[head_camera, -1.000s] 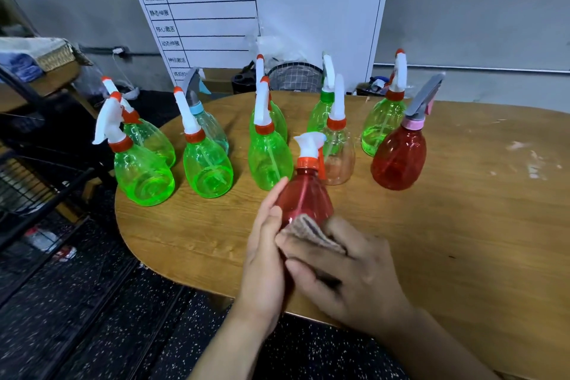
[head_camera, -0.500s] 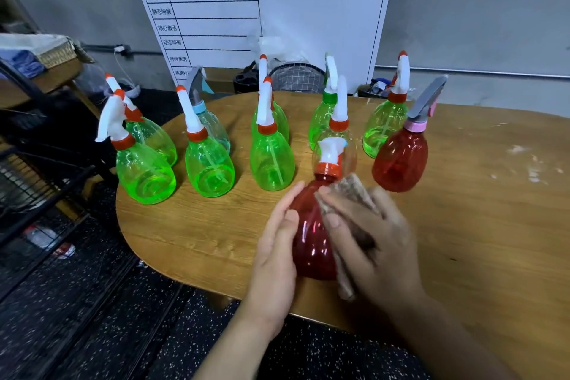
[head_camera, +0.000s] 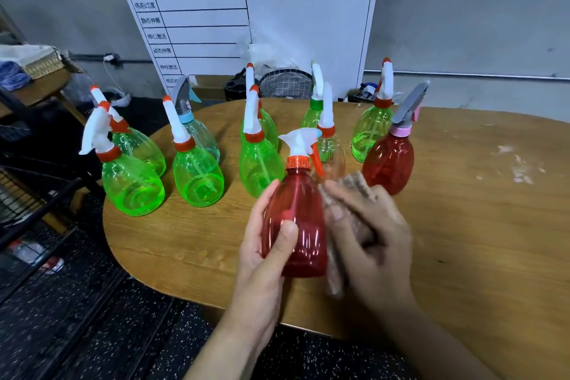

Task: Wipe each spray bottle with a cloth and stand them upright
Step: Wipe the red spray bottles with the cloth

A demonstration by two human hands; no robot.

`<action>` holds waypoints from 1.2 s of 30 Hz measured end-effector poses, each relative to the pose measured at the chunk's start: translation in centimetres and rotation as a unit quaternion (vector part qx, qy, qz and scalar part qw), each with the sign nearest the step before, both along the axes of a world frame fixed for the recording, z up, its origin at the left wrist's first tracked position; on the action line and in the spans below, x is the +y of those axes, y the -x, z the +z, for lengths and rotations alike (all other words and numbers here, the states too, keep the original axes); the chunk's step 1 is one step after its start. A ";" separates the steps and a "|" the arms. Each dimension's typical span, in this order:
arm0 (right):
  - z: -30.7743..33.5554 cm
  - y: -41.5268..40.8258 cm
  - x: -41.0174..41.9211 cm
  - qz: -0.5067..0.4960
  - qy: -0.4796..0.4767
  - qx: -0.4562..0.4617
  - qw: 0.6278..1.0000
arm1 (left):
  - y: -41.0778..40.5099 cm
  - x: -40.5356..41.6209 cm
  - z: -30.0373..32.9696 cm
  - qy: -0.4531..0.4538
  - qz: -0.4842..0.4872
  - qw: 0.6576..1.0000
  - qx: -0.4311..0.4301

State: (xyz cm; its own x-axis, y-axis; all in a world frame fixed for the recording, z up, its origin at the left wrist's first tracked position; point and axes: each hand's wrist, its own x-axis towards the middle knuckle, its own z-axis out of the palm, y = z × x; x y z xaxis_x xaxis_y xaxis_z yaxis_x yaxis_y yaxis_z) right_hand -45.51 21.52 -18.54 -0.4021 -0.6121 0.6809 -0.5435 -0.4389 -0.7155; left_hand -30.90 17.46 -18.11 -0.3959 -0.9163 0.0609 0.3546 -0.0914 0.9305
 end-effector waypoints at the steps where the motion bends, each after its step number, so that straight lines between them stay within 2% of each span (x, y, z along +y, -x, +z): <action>1: 0.3 0.5 -0.2 0.003 -0.002 -0.042 0.999 | 0.0 -0.1 -0.1 -0.006 -0.011 1.000 0.011; 3: 0.8 1.3 -0.4 0.006 -0.004 -0.097 0.995 | 0.1 -0.2 -0.1 -0.020 -0.023 0.999 0.024; 5: 1.1 1.6 -0.4 0.004 -0.008 -0.114 0.993 | 0.1 -0.2 0.0 -0.027 -0.025 0.999 0.024; 11: 0.7 1.6 -0.6 0.015 -0.030 -0.095 0.995 | 0.6 0.2 -0.8 0.019 -0.069 0.997 -0.030; 17: -0.2 0.0 0.2 0.023 -0.049 0.063 0.997 | 0.3 -0.4 -1.4 0.016 -0.030 0.999 -0.038; 21: -0.5 -2.1 0.9 0.049 0.009 0.258 0.965 | -0.3 -0.7 -0.3 -0.011 0.016 1.000 -0.011; 23: -0.5 -2.3 1.0 0.051 0.034 0.294 0.954 | -0.4 -0.7 0.1 -0.007 0.024 1.000 -0.006; 26: -0.6 -1.6 0.8 0.034 0.038 0.268 0.962 | -0.2 -0.5 -0.1 0.016 0.020 1.000 -0.018; 29: -0.7 -0.3 0.6 0.018 0.012 0.154 0.988 | 0.2 -0.6 -0.8 0.051 0.003 0.997 -0.060; 32: -0.8 0.4 0.3 0.001 -0.017 0.067 0.998 | 0.3 -0.5 -1.2 0.054 -0.022 0.996 -0.074; 36: -0.9 -0.3 0.4 0.001 -0.030 0.076 0.997 | 0.1 -0.7 -1.5 0.037 -0.015 0.997 -0.064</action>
State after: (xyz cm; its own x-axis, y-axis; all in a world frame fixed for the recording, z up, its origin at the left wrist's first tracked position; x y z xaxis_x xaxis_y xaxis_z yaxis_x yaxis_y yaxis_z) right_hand -45.16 21.88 -19.48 -0.2956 -0.6549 0.6955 -0.6470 -0.3985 -0.6501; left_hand -30.96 16.77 -19.57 -0.4326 -0.8985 0.0746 0.2307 -0.0304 0.9725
